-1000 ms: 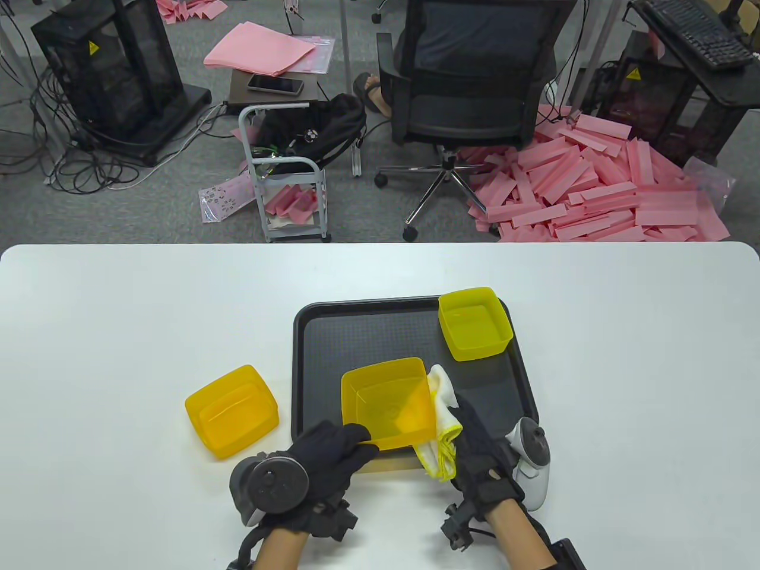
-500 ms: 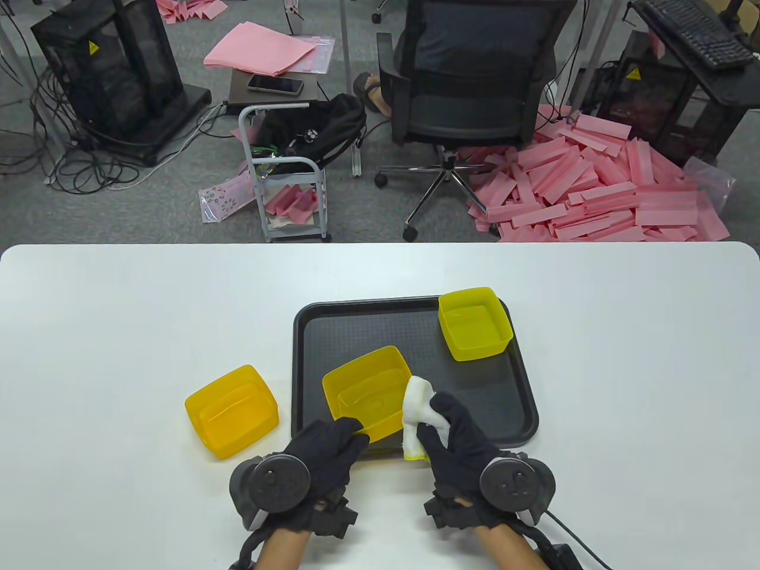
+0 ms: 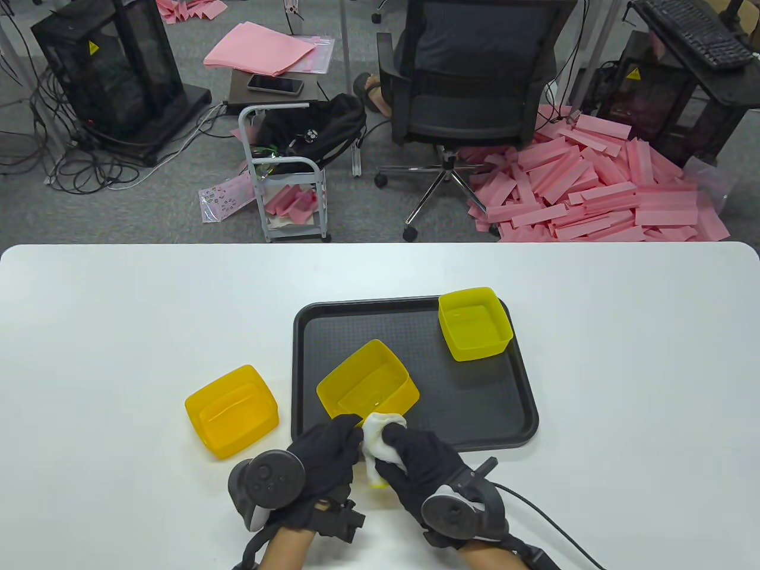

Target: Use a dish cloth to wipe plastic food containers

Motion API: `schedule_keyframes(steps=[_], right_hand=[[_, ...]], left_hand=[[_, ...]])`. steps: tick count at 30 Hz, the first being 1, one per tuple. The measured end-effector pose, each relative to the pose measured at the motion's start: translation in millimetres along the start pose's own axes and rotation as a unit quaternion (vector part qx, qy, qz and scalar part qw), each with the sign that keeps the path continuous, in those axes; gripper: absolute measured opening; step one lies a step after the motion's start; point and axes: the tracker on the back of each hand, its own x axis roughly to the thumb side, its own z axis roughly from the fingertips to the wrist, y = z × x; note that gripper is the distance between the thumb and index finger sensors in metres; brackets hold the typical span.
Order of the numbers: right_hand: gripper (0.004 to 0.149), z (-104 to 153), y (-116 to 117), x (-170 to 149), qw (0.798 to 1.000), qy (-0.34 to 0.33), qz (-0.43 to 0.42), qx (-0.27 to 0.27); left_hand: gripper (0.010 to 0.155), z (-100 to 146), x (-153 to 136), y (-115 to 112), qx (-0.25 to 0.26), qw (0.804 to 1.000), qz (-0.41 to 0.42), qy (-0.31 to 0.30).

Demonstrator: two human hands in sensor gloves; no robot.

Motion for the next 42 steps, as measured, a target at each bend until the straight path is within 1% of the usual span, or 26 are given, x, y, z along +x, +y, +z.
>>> schedule_keyframes(steps=[2,5,11,15,18,20,23,25,28,33,38,42], right_hand=[[0.063,-1,1,0,1.0,0.011,-0.015,0.005],[0.062,-2,-4,-6,1.0,0.013,-0.006,-0.005],[0.06,-2,-20,-35,0.996,0.078,-0.021,-0.037],[0.058,3,-30,-59,0.99,0.129,-0.036,-0.052],[0.058,6,-38,-71,0.984,0.156,-0.05,-0.067],[0.057,8,-43,-78,0.98,0.174,-0.062,-0.075],[0.057,10,-46,-85,0.977,0.187,-0.068,-0.078],[0.057,10,-47,-89,0.976,0.192,-0.069,-0.075],[0.056,11,-48,-94,0.974,0.2,-0.074,-0.077],[0.056,12,-46,-100,0.972,0.21,-0.081,-0.072],[0.056,11,-46,-101,0.971,0.213,-0.079,-0.069],[0.056,11,-45,-101,0.971,0.215,-0.076,-0.065]], left_hand=[[0.046,1,-2,2,0.004,1.0,-0.001,0.002],[0.046,1,-4,2,-0.002,1.0,0.008,0.001],[0.046,0,-2,0,-0.013,1.0,0.003,-0.007],[0.045,0,-2,-1,-0.023,1.0,0.002,-0.014],[0.043,1,-2,0,-0.022,1.0,-0.015,-0.016],[0.042,2,-2,2,-0.012,0.999,-0.036,-0.014],[0.041,0,-1,8,-0.009,0.998,-0.067,-0.019],[0.041,-2,0,17,-0.006,0.995,-0.098,-0.015],[0.041,-4,-1,35,-0.001,0.993,-0.116,-0.009],[0.04,-3,-8,78,0.016,0.99,-0.141,0.015],[0.041,6,-26,123,0.032,0.982,-0.18,0.052],[0.04,16,-47,151,0.043,0.976,-0.196,0.085]])
